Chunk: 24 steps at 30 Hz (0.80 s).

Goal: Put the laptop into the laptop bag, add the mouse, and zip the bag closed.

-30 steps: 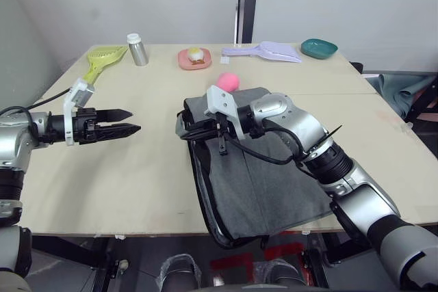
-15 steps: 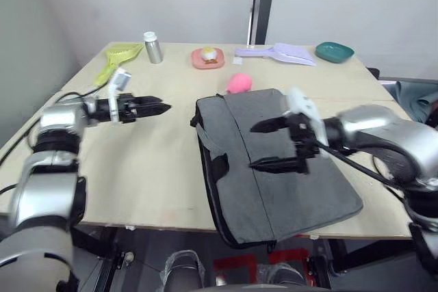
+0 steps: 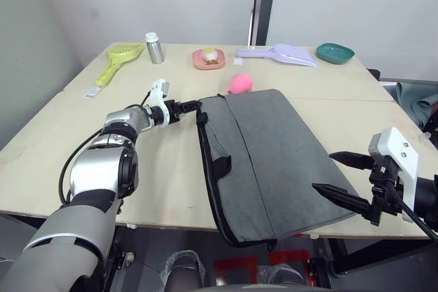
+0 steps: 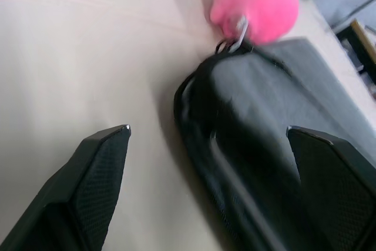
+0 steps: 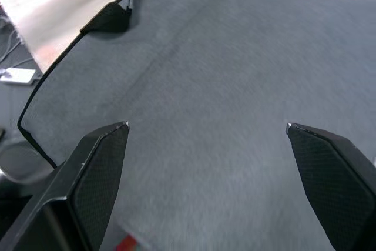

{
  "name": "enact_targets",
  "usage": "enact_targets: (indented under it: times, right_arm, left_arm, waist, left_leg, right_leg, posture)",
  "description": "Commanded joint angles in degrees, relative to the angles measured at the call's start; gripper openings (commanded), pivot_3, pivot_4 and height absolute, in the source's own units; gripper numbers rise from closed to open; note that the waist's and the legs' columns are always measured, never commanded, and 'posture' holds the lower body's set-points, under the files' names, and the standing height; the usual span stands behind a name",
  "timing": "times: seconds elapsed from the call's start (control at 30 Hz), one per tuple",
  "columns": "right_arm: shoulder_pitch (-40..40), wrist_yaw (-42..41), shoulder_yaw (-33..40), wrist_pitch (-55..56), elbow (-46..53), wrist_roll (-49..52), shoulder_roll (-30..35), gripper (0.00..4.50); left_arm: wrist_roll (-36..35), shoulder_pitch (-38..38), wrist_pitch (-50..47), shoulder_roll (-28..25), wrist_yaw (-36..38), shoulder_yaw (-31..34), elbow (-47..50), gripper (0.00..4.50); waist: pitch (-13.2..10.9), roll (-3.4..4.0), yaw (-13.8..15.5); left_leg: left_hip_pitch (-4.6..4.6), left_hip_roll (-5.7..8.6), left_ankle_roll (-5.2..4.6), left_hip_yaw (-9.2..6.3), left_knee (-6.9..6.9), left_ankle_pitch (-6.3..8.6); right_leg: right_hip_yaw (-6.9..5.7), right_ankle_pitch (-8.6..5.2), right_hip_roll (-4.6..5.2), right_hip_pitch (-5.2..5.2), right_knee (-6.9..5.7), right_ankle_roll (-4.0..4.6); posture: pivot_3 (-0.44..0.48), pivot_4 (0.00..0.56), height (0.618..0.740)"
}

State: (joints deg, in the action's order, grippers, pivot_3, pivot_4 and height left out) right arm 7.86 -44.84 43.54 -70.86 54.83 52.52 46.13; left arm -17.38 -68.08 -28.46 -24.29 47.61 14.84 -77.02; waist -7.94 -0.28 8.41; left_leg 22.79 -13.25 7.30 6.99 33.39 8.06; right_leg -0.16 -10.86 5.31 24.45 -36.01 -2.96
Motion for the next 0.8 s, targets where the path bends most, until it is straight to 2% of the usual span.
enact_targets:
  times: [0.03, 0.2, 0.33, 0.63, 0.8]
  right_arm:
    - [2.33, 2.92, 3.03, 2.02, 2.75, 3.07, -0.41, 4.48]
    - [6.81, 7.03, 5.02, 4.18, 4.33, 8.21, -0.16, 4.48]
    - [10.67, 10.10, 6.95, 6.41, 4.64, 12.06, 0.54, 4.50]
    - [19.76, 14.51, 12.55, 12.27, 4.66, 19.15, 3.07, 4.50]
    - [25.37, 14.59, 12.75, 14.69, 5.13, 19.65, 3.42, 4.50]
  left_arm:
    - [-2.64, -3.18, 0.36, 2.02, -3.44, 5.14, -0.17, 4.50]
    - [-0.04, -1.83, 0.54, 4.28, -6.10, 5.50, -0.33, 4.50]
    - [0.23, -0.81, 0.59, 5.13, -9.22, 6.81, -0.50, 3.32]
    - [-0.24, -1.19, 0.03, 6.87, -11.30, 9.54, -0.41, 0.11]
    - [-0.16, -1.95, 0.72, 6.12, -12.02, 10.46, -0.07, 0.01]
  waist:
    - [0.00, 0.00, 0.13]
    - [-0.01, 0.01, 0.08]
    - [-0.01, 0.02, 0.05]
    - [-0.05, 0.02, 0.34]
    - [-0.05, 0.03, 0.33]
  left_leg:
    - [-0.01, 0.01, 0.00, 0.00, 0.00, 0.00]
    - [-0.04, 0.02, -0.01, -0.01, -0.04, 0.00]
    - [0.03, 0.02, -0.02, -0.02, -0.22, 0.01]
    - [0.10, 0.08, -0.07, -0.06, -0.30, 0.03]
    - [0.09, 0.07, -0.07, -0.08, -0.34, 0.03]
  right_leg:
    - [0.01, 0.00, 0.02, -0.04, 0.00, -0.01]
    - [-0.03, 0.00, 0.03, -0.18, 0.22, -0.04]
    - [-0.10, 0.02, 0.02, -0.18, 0.49, -0.08]
    - [-0.17, 0.03, 0.09, -0.27, 0.79, -0.17]
    - [-0.20, 0.02, 0.10, -0.30, 0.85, -0.28]
  posture:
    - [0.000, 0.150, 0.740]
    - [0.000, 0.150, 0.740]
    - [0.000, 0.150, 0.740]
    - [0.000, 0.150, 0.740]
    - [0.000, 0.150, 0.740]
